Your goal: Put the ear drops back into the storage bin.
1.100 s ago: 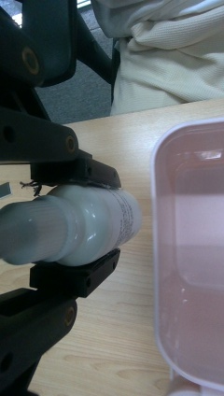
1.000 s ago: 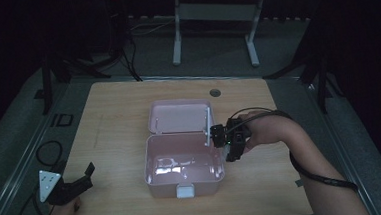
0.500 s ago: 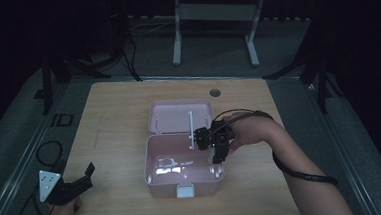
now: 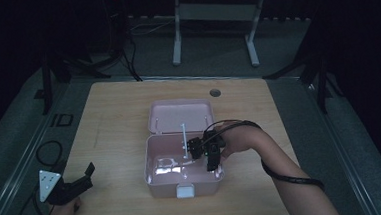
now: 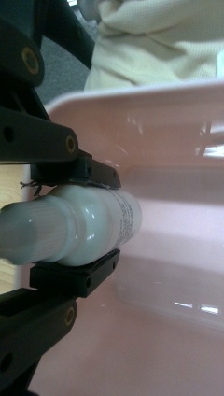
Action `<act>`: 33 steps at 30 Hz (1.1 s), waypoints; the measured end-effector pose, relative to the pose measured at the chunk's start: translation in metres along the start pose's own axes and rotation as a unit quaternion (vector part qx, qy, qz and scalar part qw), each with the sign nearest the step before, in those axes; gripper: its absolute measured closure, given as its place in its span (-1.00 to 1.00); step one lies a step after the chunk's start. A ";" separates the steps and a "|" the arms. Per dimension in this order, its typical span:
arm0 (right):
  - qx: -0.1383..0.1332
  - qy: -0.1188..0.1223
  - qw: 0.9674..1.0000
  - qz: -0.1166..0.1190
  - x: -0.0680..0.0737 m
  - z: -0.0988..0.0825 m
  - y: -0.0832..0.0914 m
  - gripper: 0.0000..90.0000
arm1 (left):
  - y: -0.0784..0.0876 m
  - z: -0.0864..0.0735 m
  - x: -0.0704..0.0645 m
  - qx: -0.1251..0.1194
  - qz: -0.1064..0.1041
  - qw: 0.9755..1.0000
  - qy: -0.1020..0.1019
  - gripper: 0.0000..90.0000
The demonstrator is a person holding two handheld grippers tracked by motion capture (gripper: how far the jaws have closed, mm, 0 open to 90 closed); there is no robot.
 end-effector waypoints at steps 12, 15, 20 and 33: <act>0.012 0.025 1.000 0.001 -0.009 0.003 -0.031 0.33 | 0.000 0.000 0.000 0.001 -0.001 1.000 0.000 -0.99; 0.010 0.033 0.999 0.006 -0.008 0.005 -0.035 0.33 | 0.000 0.000 0.000 0.001 -0.001 1.000 0.000 -0.99; 0.014 0.040 0.999 0.008 -0.008 0.009 -0.039 0.33 | 0.000 0.000 0.000 0.001 -0.002 1.000 0.000 -0.99; 0.035 0.053 0.998 0.011 -0.009 0.014 -0.062 0.33 | 0.000 0.000 0.000 0.003 -0.001 1.000 0.000 -0.99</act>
Point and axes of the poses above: each handheld gripper's, and its own axes: y roughly backward along the jaws, z roughly out of its top, x roughly to its left, the point moved 9 cm from there along -y, roughly forward along the jaws
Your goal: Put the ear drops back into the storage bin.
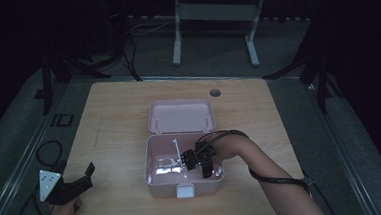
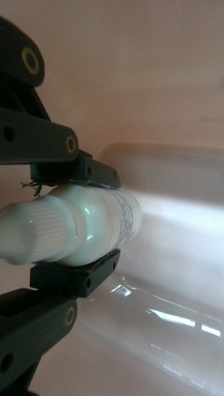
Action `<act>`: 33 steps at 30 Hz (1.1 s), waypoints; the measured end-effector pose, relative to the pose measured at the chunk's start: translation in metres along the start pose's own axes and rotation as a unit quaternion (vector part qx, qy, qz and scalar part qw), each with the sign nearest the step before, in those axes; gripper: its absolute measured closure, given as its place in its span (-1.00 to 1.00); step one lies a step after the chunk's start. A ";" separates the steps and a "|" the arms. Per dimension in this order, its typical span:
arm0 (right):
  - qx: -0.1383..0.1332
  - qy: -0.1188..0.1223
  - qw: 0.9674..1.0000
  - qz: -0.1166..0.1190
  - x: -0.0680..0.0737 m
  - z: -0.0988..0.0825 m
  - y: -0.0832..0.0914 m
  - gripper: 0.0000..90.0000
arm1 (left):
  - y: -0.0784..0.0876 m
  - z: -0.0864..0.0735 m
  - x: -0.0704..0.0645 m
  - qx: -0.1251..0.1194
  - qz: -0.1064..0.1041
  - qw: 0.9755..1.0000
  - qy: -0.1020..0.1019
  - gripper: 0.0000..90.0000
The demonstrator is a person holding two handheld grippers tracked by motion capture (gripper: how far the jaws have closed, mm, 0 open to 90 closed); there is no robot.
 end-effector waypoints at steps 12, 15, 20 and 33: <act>0.018 0.000 1.000 -0.014 -0.002 0.000 -0.011 0.32 | 0.000 0.000 0.000 0.000 0.000 1.000 -0.001 -0.99; 0.023 0.000 1.000 -0.018 -0.002 -0.001 -0.012 0.32 | 0.000 0.000 0.000 0.000 0.001 1.000 0.000 -0.99; 0.020 -0.009 1.000 -0.021 -0.002 -0.003 -0.013 0.32 | 0.000 0.000 0.000 0.001 0.000 1.000 0.000 -0.99; -0.002 -0.017 1.000 -0.021 0.000 -0.002 0.004 0.26 | 0.000 0.000 0.000 0.002 0.001 1.000 0.000 -0.99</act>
Point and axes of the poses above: each handheld gripper's, and its own axes: y roughly backward along the jaws, z roughly out of its top, x roughly to its left, the point moved 9 cm from there along -y, roughly forward along the jaws
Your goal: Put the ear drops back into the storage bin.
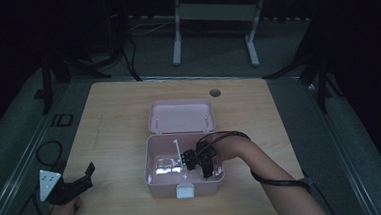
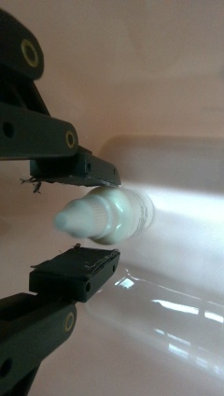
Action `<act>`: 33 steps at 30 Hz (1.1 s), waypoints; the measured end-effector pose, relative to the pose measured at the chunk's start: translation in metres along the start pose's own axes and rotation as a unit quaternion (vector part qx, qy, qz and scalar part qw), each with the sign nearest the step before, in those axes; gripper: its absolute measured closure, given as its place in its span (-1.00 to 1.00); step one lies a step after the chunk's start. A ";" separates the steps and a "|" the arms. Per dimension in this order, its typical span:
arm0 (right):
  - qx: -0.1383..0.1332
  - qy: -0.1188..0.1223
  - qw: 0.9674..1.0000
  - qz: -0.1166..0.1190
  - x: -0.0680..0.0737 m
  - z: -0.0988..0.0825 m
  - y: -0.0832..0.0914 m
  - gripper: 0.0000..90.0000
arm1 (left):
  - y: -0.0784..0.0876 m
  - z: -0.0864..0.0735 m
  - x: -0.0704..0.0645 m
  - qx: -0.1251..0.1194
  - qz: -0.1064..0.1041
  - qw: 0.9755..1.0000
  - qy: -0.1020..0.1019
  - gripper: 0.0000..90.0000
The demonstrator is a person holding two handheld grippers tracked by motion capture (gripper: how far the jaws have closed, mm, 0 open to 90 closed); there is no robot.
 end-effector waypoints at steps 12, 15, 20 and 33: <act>-0.045 -0.007 0.999 -0.025 -0.002 -0.003 0.048 0.23 | 0.000 0.000 0.000 0.000 0.000 1.000 0.000 -0.99; -0.059 -0.009 0.998 -0.036 -0.002 -0.006 0.061 0.21 | 0.000 0.000 0.000 0.000 0.000 1.000 0.001 -0.99; -0.079 -0.013 0.995 -0.056 -0.001 -0.015 0.081 0.16 | 0.000 0.000 0.000 0.000 0.000 1.000 0.001 -0.99; -0.129 -0.080 0.985 -0.083 -0.011 -0.053 0.103 -0.59 | 0.000 0.000 0.000 -0.001 0.000 1.000 -0.001 -0.99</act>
Point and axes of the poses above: each handheld gripper's, and its own axes: y roughly backward along the jaws, z roughly out of its top, x roughly to its left, the point moved 9 cm from there along -y, roughly forward along the jaws
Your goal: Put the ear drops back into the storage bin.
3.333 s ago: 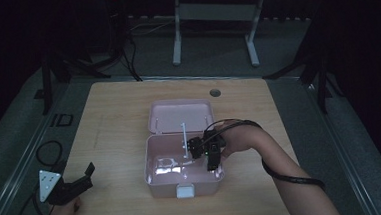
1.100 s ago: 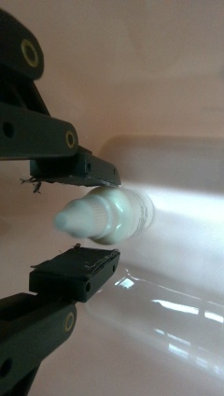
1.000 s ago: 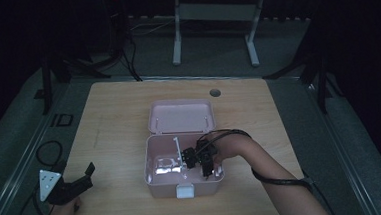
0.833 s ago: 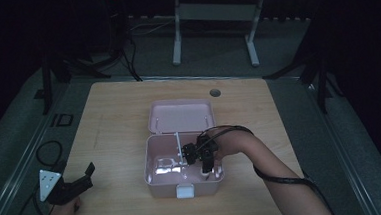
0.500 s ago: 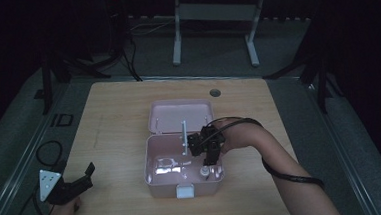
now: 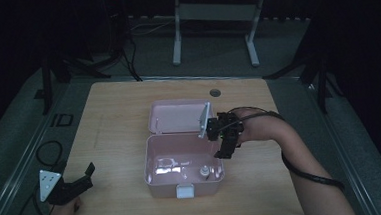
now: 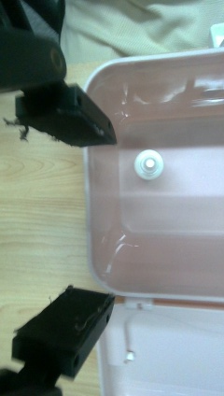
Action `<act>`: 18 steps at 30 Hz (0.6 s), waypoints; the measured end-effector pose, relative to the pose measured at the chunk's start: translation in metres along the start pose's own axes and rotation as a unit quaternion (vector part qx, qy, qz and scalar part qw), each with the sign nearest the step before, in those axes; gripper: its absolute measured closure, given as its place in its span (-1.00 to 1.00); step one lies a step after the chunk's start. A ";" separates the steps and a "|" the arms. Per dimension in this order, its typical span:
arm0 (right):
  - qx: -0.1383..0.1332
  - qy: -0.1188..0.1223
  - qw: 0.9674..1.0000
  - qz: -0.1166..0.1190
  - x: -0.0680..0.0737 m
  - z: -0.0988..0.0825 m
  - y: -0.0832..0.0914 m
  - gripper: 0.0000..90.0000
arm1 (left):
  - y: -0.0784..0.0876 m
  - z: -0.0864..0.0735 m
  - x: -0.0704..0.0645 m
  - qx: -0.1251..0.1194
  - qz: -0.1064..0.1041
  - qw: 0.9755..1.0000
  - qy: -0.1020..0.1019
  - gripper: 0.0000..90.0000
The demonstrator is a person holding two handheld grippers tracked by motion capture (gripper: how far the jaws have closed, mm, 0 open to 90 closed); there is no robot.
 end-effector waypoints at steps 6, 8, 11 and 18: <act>-0.013 -0.028 1.000 0.004 -0.004 -0.021 -0.001 -0.68 | 0.000 0.000 0.000 0.000 0.001 1.000 0.000 -0.99; -0.014 -0.037 0.999 0.006 -0.005 -0.028 -0.006 -0.68 | 0.000 0.000 0.000 0.000 0.000 1.000 -0.001 -0.99; -0.007 -0.054 0.999 0.003 -0.007 -0.041 -0.016 -0.68 | 0.000 0.000 0.000 0.000 0.001 1.000 0.000 -0.99; -0.008 -0.096 0.995 -0.004 -0.011 -0.067 -0.046 -0.68 | 0.000 0.000 0.000 0.000 0.001 1.000 0.000 -0.99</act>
Point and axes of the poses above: each handheld gripper's, and its own axes: y roughly backward along the jaws, z roughly out of its top, x roughly to its left, the point moved 9 cm from there along -y, roughly forward along the jaws
